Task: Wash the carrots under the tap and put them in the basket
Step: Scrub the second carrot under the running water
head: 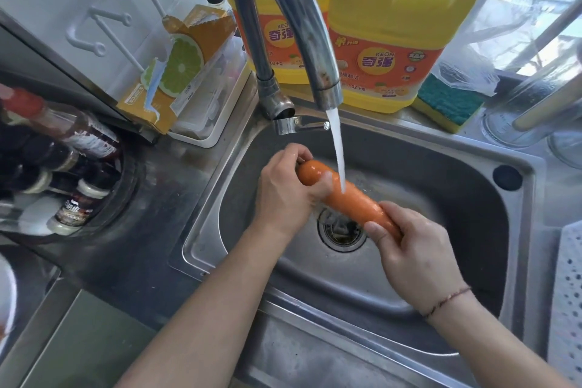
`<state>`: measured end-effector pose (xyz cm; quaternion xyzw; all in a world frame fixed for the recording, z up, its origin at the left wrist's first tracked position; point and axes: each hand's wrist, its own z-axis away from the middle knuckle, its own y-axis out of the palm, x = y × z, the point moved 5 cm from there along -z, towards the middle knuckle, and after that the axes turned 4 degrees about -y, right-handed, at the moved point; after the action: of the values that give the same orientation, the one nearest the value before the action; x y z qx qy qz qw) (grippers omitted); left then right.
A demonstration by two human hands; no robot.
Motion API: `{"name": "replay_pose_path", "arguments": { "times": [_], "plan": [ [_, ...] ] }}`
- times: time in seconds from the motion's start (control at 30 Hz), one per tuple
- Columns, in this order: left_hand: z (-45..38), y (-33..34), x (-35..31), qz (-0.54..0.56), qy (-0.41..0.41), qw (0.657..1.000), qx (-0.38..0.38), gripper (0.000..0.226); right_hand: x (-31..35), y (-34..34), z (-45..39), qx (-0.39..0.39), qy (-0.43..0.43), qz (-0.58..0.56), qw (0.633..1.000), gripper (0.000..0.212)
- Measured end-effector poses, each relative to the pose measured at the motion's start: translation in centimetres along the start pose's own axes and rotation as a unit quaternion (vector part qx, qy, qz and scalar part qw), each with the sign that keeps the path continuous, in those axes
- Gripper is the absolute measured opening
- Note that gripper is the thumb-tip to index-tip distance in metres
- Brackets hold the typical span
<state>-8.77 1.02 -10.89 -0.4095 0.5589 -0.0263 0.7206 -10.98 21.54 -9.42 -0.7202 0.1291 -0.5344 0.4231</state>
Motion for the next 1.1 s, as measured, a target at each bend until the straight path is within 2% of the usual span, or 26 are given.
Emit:
{"name": "replay_pose_path", "arguments": {
  "times": [0.07, 0.13, 0.2, 0.3, 0.33, 0.43, 0.47, 0.53, 0.57, 0.6, 0.63, 0.7, 0.77, 0.83, 0.87, 0.9, 0.97, 1.1],
  "plan": [
    [-0.6, 0.3, 0.2, 0.016, -0.068, 0.997, 0.015, 0.026, 0.6, 0.2, 0.6, -0.041, -0.033, 0.029, 0.998, 0.028],
    [-1.0, 1.0, 1.0, 0.031, -0.146, 0.985, 0.084, 0.027, 0.6, 0.3, 0.9, -0.060, -0.049, 0.035, 0.996, 0.030],
    [-1.1, 1.4, 1.7, 0.079, -0.161, 0.973, 0.148, 0.028, 0.3, 0.8, 0.8, -0.019, -0.021, 0.021, 0.999, 0.036],
    [-0.7, 1.1, 1.0, 0.107, -0.055, 0.977, 0.175, 0.026, 0.0, 1.8, -0.2, 0.116, 0.077, -0.020, 0.990, 0.030],
    [-0.4, 1.0, 0.7, 0.095, -0.007, 0.982, 0.162, 0.028, 0.0, 2.1, -0.6, 0.158, 0.106, -0.029, 0.981, 0.026],
    [0.4, 0.5, -0.1, 0.093, 0.095, 0.987, 0.088, 0.022, 0.7, 3.1, -1.7, 0.238, 0.164, -0.088, 0.953, 0.041],
    [0.5, 0.4, -0.1, 0.100, 0.112, 0.987, 0.063, 0.018, 0.9, 3.5, -2.0, 0.250, 0.203, -0.146, 0.935, 0.048],
    [0.8, 0.0, -0.3, 0.113, 0.148, 0.982, 0.025, 0.020, 1.3, 4.4, -2.3, 0.292, 0.310, -0.281, 0.860, 0.068],
    [0.9, -0.1, -0.6, 0.118, 0.164, 0.979, 0.025, 0.024, 1.7, 4.8, -2.4, 0.323, 0.341, -0.330, 0.819, 0.076],
    [0.9, -0.2, -0.7, 0.122, 0.168, 0.978, 0.032, 0.026, 2.0, 5.1, -2.5, 0.347, 0.345, -0.353, 0.797, 0.081],
    [0.9, -0.3, -0.7, 0.130, 0.161, 0.977, 0.042, 0.027, 2.2, 5.4, -2.8, 0.357, 0.333, -0.358, 0.796, 0.082],
    [0.4, -0.4, -0.5, 0.156, 0.124, 0.977, 0.074, 0.025, 1.9, 5.7, -3.3, 0.328, 0.274, -0.350, 0.833, 0.074],
    [-0.2, 0.0, -0.4, 0.144, 0.103, 0.976, 0.131, 0.020, 1.6, 5.4, -3.5, 0.286, 0.193, -0.308, 0.887, 0.055],
    [-0.7, 0.3, -0.3, 0.070, 0.094, 0.980, 0.163, 0.032, 1.6, 5.0, -3.4, 0.269, 0.111, -0.273, 0.917, 0.028],
    [-1.0, 0.4, -0.2, 0.040, 0.086, 0.983, 0.157, 0.034, 1.7, 4.9, -3.2, 0.269, 0.086, -0.282, 0.917, 0.015],
    [-1.3, 0.4, -0.4, 0.034, 0.082, 0.986, 0.143, 0.029, 1.6, 4.7, -3.0, 0.273, 0.067, -0.295, 0.913, 0.013],
    [-1.6, 0.5, -0.4, 0.069, 0.077, 0.987, 0.121, 0.017, 1.4, 3.9, -2.5, 0.285, 0.057, -0.304, 0.907, 0.024],
    [-2.5, 0.1, 2.0, 0.140, 0.007, 0.987, 0.081, 0.019, -0.3, 2.1, -1.2, 0.296, 0.127, -0.348, 0.880, 0.014]
  ]
}}
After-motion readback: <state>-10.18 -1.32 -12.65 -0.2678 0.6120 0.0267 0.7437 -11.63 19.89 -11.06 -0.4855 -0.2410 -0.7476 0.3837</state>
